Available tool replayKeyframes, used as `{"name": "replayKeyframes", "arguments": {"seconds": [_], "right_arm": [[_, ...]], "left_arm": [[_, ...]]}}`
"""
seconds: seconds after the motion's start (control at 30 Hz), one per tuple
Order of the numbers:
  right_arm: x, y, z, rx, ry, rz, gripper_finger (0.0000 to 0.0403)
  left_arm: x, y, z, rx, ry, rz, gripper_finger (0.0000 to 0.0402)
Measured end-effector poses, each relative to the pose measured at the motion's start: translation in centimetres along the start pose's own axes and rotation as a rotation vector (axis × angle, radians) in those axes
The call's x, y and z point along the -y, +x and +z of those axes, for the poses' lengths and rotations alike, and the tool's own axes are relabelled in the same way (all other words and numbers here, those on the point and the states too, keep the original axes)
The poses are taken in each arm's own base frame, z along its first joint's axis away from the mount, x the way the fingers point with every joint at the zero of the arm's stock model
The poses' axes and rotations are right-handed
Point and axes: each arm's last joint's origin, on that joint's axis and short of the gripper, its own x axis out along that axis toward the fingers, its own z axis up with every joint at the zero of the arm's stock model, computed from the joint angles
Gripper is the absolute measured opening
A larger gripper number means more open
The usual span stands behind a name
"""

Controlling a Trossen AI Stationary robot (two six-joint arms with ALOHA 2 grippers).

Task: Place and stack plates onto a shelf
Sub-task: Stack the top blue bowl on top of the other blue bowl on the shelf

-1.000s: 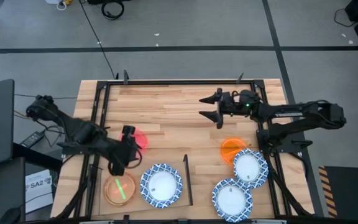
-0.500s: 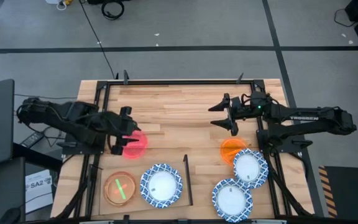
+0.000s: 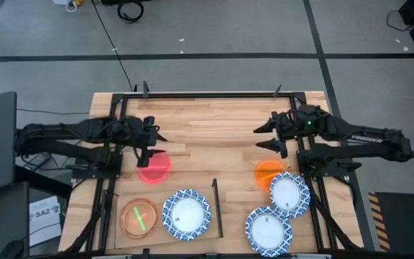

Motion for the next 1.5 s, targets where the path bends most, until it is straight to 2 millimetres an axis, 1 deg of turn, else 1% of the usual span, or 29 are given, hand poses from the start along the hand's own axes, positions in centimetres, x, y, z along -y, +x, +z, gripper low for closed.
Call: {"name": "replayKeyframes", "arguments": {"seconds": [0.13,0.27,0.4,0.57,0.7,0.93,1.1,1.33,1.5], "right_arm": [[-0.5,-1.1,1.2,-0.120,0.015,-0.066,0.0300],[-1.1,-2.2,2.3,-0.207,0.041,-0.099,0.0300],[-1.5,-3.0,2.9,-0.278,0.099,-0.117,0.0300],[-2.2,-3.1,2.3,-0.357,0.171,-0.100,0.0300],[-3.0,-2.8,1.9,-0.393,0.197,-0.090,0.0300],[-4.8,-1.7,1.0,-0.457,0.185,-0.100,0.0300],[-6.0,-0.7,0.0,-0.545,0.173,-0.114,0.0300],[-6.8,-0.1,-1.8,-0.713,0.160,-0.194,0.0300],[-7.0,0.3,-2.3,-0.760,0.131,-0.201,0.0300]], "left_arm": [[-0.9,0.8,-0.8,0.014,-0.031,0.032,0.0196],[-1.8,0.9,-1.0,0.016,-0.064,0.058,0.0196],[-2.5,0.8,-1.2,0.014,-0.086,0.088,0.0196],[-3.1,0.7,-1.2,0.021,-0.094,0.114,0.0196],[-3.3,0.7,-1.2,0.027,-0.098,0.124,0.0196],[-3.3,0.7,-1.2,0.030,-0.108,0.123,0.0196],[-3.3,0.7,-1.2,0.030,-0.109,0.123,0.0196],[-3.3,0.7,-1.2,0.029,-0.109,0.123,0.0196],[-3.3,0.7,-1.2,0.030,-0.112,0.124,0.0196]]}}
